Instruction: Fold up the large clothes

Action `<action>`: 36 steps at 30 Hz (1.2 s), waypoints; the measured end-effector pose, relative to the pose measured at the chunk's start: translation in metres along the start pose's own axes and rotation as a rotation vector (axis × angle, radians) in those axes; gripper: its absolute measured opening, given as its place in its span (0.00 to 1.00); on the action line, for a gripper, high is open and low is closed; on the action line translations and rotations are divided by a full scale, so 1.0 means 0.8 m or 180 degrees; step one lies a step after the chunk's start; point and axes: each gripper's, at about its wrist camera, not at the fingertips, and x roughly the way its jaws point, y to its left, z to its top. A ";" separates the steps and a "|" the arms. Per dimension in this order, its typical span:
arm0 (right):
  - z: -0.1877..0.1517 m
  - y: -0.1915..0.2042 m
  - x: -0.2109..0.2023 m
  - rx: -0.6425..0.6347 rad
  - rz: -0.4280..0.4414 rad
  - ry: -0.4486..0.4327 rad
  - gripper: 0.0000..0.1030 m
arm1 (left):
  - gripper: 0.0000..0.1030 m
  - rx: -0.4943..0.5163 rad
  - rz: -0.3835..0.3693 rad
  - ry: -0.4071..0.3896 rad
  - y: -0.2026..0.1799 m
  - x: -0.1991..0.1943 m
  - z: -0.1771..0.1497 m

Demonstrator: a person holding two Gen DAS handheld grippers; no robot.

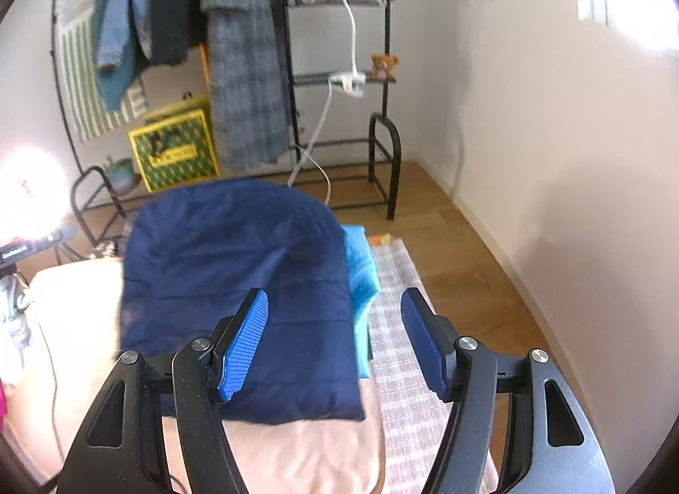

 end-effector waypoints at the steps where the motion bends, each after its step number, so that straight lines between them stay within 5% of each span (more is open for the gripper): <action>1: 0.003 0.006 -0.013 -0.0005 0.0016 -0.0039 0.63 | 0.62 0.0037 -0.0017 -0.0036 -0.002 -0.022 0.004; 11: 0.005 0.080 -0.186 -0.0250 0.0088 -0.0393 0.65 | 0.62 0.0454 -0.0215 -0.0505 -0.042 -0.269 0.000; 20: -0.011 0.133 -0.311 -0.0355 0.0109 -0.0723 0.75 | 0.68 0.0632 -0.0342 -0.0705 -0.049 -0.427 -0.032; 26: -0.040 0.158 -0.346 -0.0256 0.0089 -0.0733 0.79 | 0.82 0.0695 -0.0309 -0.0724 -0.034 -0.475 -0.079; 36: -0.106 0.223 -0.318 -0.0199 -0.0036 -0.0587 0.83 | 0.96 0.0790 -0.0175 -0.0539 -0.015 -0.458 -0.182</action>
